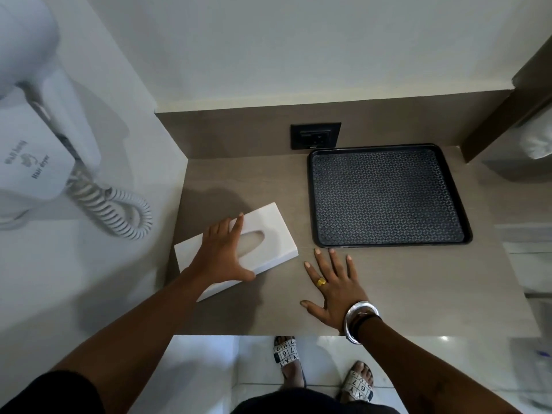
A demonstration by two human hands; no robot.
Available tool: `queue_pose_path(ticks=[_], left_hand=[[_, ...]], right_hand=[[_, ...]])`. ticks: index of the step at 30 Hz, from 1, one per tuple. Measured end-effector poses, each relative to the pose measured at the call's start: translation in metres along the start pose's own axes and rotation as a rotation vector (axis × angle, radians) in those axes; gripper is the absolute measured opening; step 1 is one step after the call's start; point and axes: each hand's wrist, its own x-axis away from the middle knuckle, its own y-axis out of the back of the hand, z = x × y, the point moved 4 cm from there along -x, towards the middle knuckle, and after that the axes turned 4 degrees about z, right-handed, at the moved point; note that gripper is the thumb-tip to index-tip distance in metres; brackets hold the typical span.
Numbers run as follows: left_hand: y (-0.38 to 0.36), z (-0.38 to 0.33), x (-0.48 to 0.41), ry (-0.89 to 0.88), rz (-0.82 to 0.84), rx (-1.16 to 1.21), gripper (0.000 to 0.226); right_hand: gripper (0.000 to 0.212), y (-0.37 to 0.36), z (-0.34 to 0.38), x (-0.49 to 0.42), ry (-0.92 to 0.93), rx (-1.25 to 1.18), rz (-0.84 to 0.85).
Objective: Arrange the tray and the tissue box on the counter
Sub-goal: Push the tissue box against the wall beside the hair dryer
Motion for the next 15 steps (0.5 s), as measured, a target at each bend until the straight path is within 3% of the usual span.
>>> queue_pose_path(ticks=[5, 12, 15], left_hand=[[0.01, 0.013, -0.009, 0.155, -0.061, 0.048, 0.139], [0.041, 0.034, -0.042, 0.684, -0.109, 0.279, 0.14], [0.053, 0.051, -0.06, 0.795, -0.14, 0.35, 0.138]], right_hand=[[0.087, 0.001, -0.001, 0.0, -0.007, 0.01, 0.014], [0.086, -0.001, -0.001, 0.001, -0.01, 0.003, 0.006], [0.086, -0.001, 0.0, -0.002, 0.0, -0.005, -0.001]])
